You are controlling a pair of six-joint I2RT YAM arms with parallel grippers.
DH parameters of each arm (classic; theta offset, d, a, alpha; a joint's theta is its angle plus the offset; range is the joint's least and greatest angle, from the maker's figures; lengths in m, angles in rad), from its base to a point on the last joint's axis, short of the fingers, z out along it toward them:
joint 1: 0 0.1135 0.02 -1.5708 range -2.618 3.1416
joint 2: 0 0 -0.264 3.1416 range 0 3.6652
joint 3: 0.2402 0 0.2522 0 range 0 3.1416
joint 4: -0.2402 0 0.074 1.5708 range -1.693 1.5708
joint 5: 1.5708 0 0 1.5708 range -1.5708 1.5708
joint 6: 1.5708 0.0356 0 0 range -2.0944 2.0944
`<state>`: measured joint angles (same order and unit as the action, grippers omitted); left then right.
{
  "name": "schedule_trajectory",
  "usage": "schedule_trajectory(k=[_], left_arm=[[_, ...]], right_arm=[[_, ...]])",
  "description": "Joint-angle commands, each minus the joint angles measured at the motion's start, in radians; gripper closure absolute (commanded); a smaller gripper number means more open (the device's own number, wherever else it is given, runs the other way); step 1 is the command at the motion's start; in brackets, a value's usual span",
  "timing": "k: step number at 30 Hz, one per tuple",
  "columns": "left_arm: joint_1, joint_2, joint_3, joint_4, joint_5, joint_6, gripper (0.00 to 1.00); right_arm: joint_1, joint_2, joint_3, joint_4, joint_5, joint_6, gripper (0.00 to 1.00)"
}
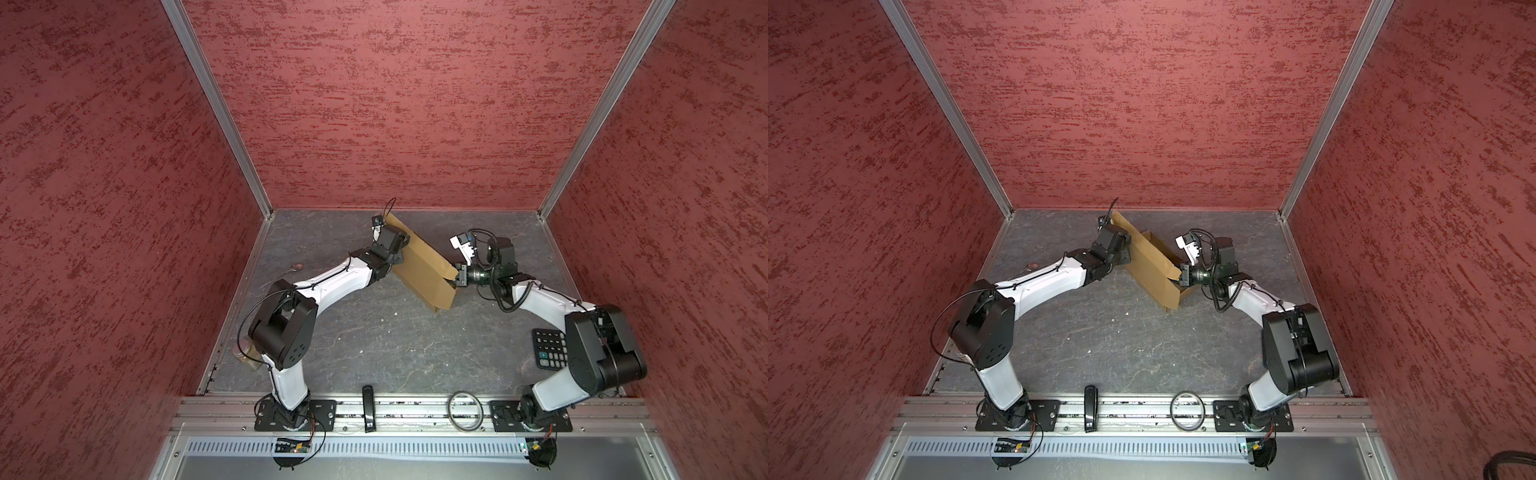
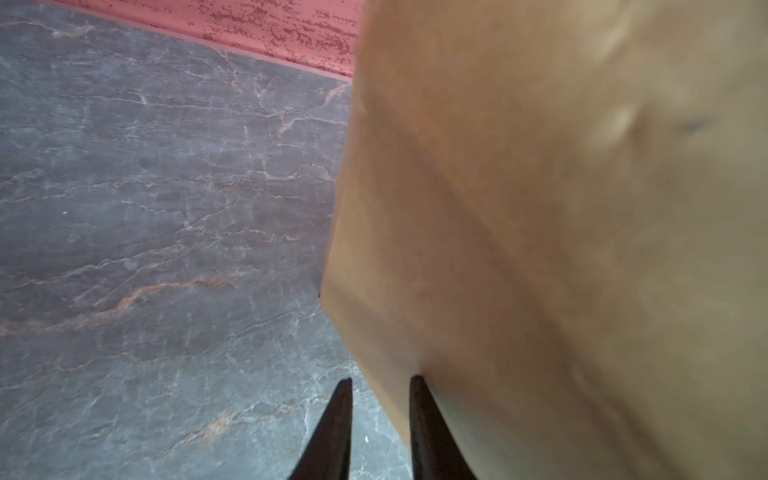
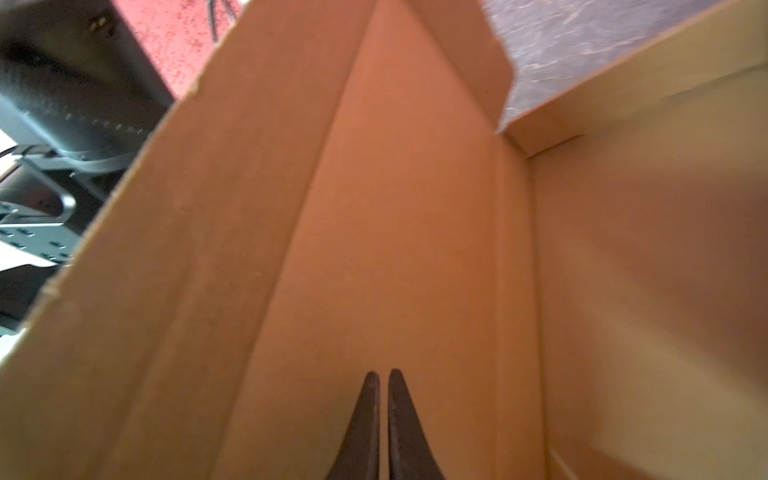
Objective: Fold the paper box
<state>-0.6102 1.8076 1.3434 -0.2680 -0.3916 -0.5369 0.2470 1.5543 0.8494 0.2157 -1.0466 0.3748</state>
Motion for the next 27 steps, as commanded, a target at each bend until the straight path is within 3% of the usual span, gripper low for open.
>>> schedule_trajectory(k=[1,12,27], left_arm=[[0.018,0.034,0.044,0.030,0.025,0.006,0.74],[0.055,0.101,0.118,0.041,0.078,0.014,0.74],[0.055,0.184,0.243,0.031,0.169,0.029,0.74]], right_arm=[[0.025,0.002,-0.012,0.096,-0.003,0.045,0.91],[0.076,-0.008,-0.030,0.129,0.037,0.080,0.91],[0.160,0.097,-0.033,0.281,0.061,0.164,0.91]])
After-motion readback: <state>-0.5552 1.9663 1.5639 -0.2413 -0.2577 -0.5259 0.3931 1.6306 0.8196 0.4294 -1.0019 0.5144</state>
